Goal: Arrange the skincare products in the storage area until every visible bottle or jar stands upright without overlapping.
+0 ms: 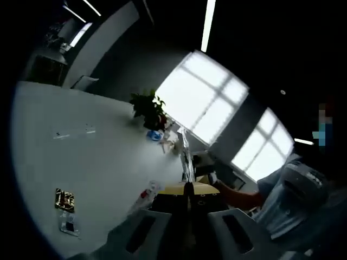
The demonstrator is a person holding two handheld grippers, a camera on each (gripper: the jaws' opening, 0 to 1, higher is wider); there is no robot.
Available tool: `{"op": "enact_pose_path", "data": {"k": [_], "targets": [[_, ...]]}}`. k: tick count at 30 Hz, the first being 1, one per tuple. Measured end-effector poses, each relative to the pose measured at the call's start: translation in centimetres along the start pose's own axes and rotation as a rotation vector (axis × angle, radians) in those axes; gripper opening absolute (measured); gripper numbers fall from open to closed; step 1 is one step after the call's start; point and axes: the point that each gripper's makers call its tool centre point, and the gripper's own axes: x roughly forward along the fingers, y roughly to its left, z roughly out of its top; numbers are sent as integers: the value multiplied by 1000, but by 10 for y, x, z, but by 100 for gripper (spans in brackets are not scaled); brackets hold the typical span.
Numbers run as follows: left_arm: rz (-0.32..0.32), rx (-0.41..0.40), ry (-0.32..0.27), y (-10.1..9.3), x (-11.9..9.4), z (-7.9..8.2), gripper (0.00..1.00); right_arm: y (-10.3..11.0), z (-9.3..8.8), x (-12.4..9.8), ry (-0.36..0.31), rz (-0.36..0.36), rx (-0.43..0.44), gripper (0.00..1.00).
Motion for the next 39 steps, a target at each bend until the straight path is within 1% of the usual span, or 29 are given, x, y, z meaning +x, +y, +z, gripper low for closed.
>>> {"op": "enact_pose_path", "data": {"k": [2, 4, 5, 6, 9, 10, 12, 13, 14, 15, 17, 19, 21, 22, 23, 26, 28, 31, 32, 34, 35, 36, 39], "targets": [[-3, -41, -4, -2, -7, -7, 0, -1, -9, 4, 31, -11, -14, 2], [5, -58, -8, -1, -14, -15, 0, -8, -18, 8, 81, -61, -71, 5], [4, -66, -9, -1, -17, -19, 0, -10, -22, 9, 106, -75, -104, 6], [0, -70, -11, -2, -20, -21, 0, -11, -25, 10, 127, -89, -125, 7], [-31, -127, -40, -8, -29, -27, 0, -14, -32, 13, 174, -124, -191, 10], [-22, -125, -35, -7, -31, -31, 0, -16, -34, 12, 193, -140, -216, 9], [-10, -132, -23, -6, -36, -40, 0, -20, -34, 10, 203, -173, -253, 10], [-8, -138, -16, -7, -37, -46, 0, -23, -36, 6, 229, -188, -274, 10], [3, -158, -1, -6, -38, -55, 0, -25, -37, 4, 242, -199, -288, 10], [11, -164, 4, -5, -39, -60, 0, -26, -38, 2, 250, -206, -296, 10], [30, -189, 10, 2, -42, -70, 0, -31, -46, -5, 296, -223, -303, 9], [53, -231, 6, 12, -44, -78, 0, -33, -49, -8, 309, -233, -310, 9], [75, -250, 22, 24, -45, -89, 0, -36, -53, -12, 324, -244, -310, 9], [96, -274, 29, 31, -46, -95, 0, -38, -55, -15, 334, -255, -319, 9], [101, -281, 34, 34, -45, -99, 0, -40, -57, -18, 345, -267, -332, 9], [122, -352, 9, 49, -44, -105, 0, -44, -65, -22, 372, -294, -356, 9], [137, -352, 18, 57, -42, -110, 0, -48, -75, -25, 400, -314, -363, 9], [177, -381, 45, 81, -43, -120, 0, -51, -86, -26, 421, -335, -375, 9], [187, -390, 51, 86, -42, -123, 0, -52, -90, -26, 431, -342, -385, 9], [193, -409, 71, 94, -38, -130, 0, -54, -99, -26, 474, -352, -414, 9], [200, -420, 66, 100, -35, -132, 0, -57, -105, -27, 504, -360, -439, 9], [197, -426, 68, 102, -33, -134, 0, -59, -108, -27, 517, -368, -445, 8], [224, -450, 78, 114, -28, -142, 0, -63, -117, -24, 508, -373, -435, 8]]}}
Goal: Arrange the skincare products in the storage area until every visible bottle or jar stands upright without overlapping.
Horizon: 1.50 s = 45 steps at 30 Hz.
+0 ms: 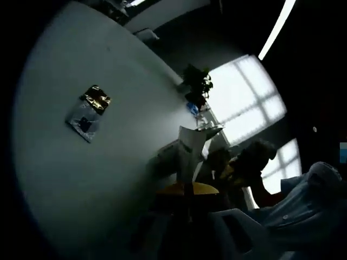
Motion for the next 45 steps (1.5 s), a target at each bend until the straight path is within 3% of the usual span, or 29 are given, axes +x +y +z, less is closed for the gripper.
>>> {"op": "enact_pose_path", "data": {"k": [4, 11, 17, 23, 26, 28, 29, 32, 39, 42, 45], "targets": [[23, -33, -4, 10, 8, 0, 0, -13, -16, 8, 59, -77, -63, 8], [74, -48, 0, 28, 22, -5, 0, -26, -35, 22, 125, -132, -125, 11], [125, -21, 22, 41, 35, -7, 0, -30, -48, 29, 184, -126, -152, 8], [191, 22, 61, 54, 42, -11, 0, -45, -64, 37, 249, -179, -220, 10], [215, 72, 66, 57, 44, -12, 0, -54, -72, 38, 303, -207, -286, 9], [251, 147, 79, 62, 45, -12, 0, -60, -74, 39, 325, -226, -358, 9], [278, 214, 93, 66, 45, -11, 0, -61, -76, 40, 337, -229, -371, 10], [300, 236, 121, 69, 46, -13, 0, -62, -78, 45, 342, -223, -373, 10], [356, 321, 150, 76, 45, -11, 0, -69, -89, 53, 425, -226, -462, 9], [380, 405, 152, 80, 43, -8, 3, -70, -91, 54, 437, -227, -468, 9], [421, 498, 172, 84, 41, -6, 7, -77, -99, 52, 490, -238, -512, 10]]}}
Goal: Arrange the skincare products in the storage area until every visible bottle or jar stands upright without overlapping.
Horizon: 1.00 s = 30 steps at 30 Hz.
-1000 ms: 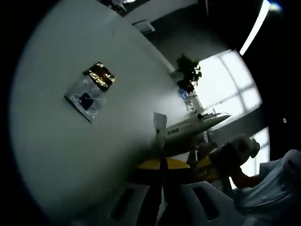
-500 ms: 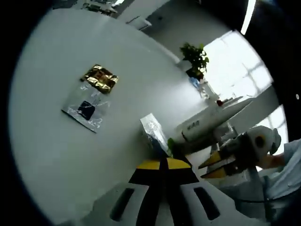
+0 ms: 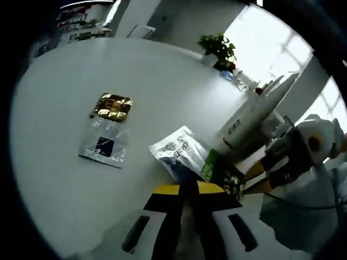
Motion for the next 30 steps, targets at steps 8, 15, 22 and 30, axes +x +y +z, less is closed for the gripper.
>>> {"op": "enact_pose_path", "data": {"k": [8, 15, 22, 30], "targets": [[89, 123, 22, 12, -16, -6, 11, 1, 1, 0, -14, 9, 25, 10], [135, 210, -70, 10, -17, 18, 18, 1, 0, 0, -11, 20, 33, 10], [150, 225, 0, 19, -1, 5, 22, 1, -1, -1, -8, 28, 32, 10], [154, 231, 21, 16, 5, -4, 22, 1, -2, -1, -4, 35, 35, 10]]}}
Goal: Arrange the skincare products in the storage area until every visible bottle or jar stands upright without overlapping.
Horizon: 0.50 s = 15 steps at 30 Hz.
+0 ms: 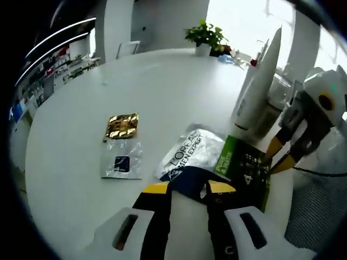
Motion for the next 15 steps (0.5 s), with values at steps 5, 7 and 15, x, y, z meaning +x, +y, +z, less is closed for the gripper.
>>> {"op": "enact_pose_path", "data": {"k": [5, 7, 15], "targets": [[10, 7, -1, 0, -3, 4, 23, 1, 0, 0, -3, -2, -2, 10], [17, 1, -19, 1, -7, 8, 25, 1, 0, 0, -1, 0, 2, 10], [17, 14, -62, -12, -30, 26, 26, 4, 9, -11, -34, 15, 15, 10]]}}
